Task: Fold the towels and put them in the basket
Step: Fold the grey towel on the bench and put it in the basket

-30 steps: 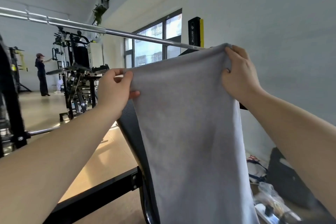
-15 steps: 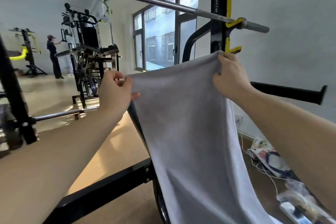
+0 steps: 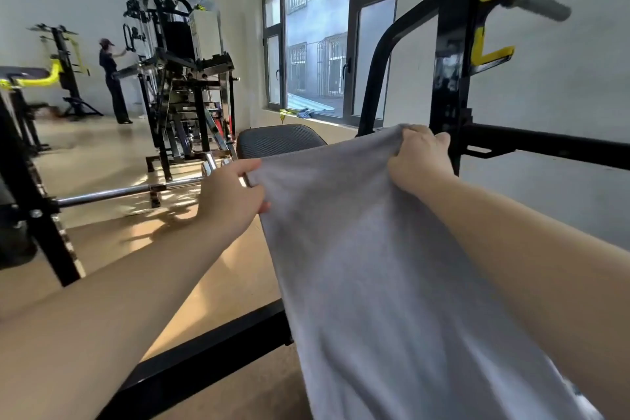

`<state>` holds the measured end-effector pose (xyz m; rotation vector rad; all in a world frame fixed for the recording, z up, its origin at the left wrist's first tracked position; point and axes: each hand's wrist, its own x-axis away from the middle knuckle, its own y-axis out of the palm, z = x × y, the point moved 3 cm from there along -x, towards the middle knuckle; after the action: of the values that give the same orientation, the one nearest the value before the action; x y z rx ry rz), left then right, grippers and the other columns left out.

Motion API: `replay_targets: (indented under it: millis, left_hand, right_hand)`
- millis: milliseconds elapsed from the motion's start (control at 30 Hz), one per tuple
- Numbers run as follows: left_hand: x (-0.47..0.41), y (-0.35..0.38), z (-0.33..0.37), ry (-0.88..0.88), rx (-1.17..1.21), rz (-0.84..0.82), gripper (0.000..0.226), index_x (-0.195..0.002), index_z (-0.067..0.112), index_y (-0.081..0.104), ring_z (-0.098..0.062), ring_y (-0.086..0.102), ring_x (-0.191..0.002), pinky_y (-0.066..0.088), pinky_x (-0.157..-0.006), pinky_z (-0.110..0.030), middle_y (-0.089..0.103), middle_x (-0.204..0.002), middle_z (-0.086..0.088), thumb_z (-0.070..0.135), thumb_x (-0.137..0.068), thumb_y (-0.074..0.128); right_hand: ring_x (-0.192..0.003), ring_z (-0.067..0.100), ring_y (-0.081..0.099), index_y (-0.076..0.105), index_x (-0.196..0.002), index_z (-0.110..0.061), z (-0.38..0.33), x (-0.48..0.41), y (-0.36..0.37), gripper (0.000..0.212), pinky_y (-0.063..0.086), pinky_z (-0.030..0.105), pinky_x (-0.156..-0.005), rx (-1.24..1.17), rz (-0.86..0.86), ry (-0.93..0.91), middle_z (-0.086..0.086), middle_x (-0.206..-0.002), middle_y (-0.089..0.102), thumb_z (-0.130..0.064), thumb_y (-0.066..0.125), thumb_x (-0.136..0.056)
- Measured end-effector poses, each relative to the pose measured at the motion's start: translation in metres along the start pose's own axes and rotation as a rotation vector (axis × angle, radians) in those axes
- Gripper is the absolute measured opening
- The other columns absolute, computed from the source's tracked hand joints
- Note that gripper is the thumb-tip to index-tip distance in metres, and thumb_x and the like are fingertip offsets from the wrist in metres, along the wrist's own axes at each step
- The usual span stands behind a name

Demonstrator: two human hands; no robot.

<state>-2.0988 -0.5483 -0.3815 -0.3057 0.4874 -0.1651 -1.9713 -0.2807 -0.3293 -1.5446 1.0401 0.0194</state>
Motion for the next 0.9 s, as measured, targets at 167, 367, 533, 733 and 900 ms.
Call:
replay_targets:
  millis: [167,367,533,733,900]
  left_hand:
    - [-0.021,0.010,-0.020,0.052,-0.163,-0.013,0.061,-0.142,0.023,0.058,-0.030,0.074,-0.082,0.061,-0.082,-0.047,0.067,-0.129,-0.004,0.007,-0.084,0.057]
    - [-0.048,0.016,-0.046,0.129,-0.296,-0.021,0.060,-0.144,0.023,0.056,-0.043,0.067,-0.101,0.058,-0.087,-0.053,0.061,-0.136,-0.007,0.006,-0.086,0.053]
    - [-0.067,0.025,-0.063,0.178,-0.361,0.008,0.056,-0.146,0.018,0.053,-0.034,0.057,-0.123,0.047,-0.104,-0.046,0.053,-0.145,-0.010,0.008,-0.091,0.054]
    - [-0.069,0.042,-0.079,0.118,-0.428,-0.053,0.055,-0.149,0.015,0.049,-0.033,0.046,-0.132,0.038,-0.106,-0.038,0.047,-0.145,-0.015,0.013,-0.095,0.056]
    - [-0.064,0.044,-0.090,-0.009,-0.378,-0.073,0.059,-0.151,0.024,0.046,-0.030,0.051,-0.126,0.041,-0.107,-0.039,0.034,-0.149,-0.009,0.020,-0.093,0.054]
  right_hand:
    - [-0.126,0.043,0.043,0.042,-0.145,0.000,-0.009,-0.031,0.049,0.055,0.035,0.040,-0.103,-0.011,-0.125,0.017,0.011,-0.156,0.032,-0.010,0.047,-0.090]
    - [-0.147,0.040,0.027,0.019,-0.159,-0.006,-0.012,-0.056,0.107,0.072,0.029,0.043,-0.117,-0.069,-0.270,-0.042,0.003,-0.169,0.011,-0.015,0.049,-0.095]
    - [-0.150,0.033,0.026,0.019,-0.159,-0.005,-0.010,-0.069,0.135,0.071,0.027,0.042,-0.119,-0.082,-0.281,-0.089,0.006,-0.168,0.015,-0.014,0.049,-0.095]
    - [-0.124,0.037,0.053,0.055,-0.135,0.000,0.000,-0.066,0.166,0.042,0.042,0.031,-0.094,-0.127,-0.363,-0.002,0.019,-0.139,0.055,-0.006,0.045,-0.095]
    - [-0.134,0.037,0.047,0.052,-0.142,0.000,0.023,-0.056,0.169,0.052,0.037,0.035,-0.103,-0.171,-0.427,0.178,0.021,-0.147,0.051,-0.034,0.032,-0.107]
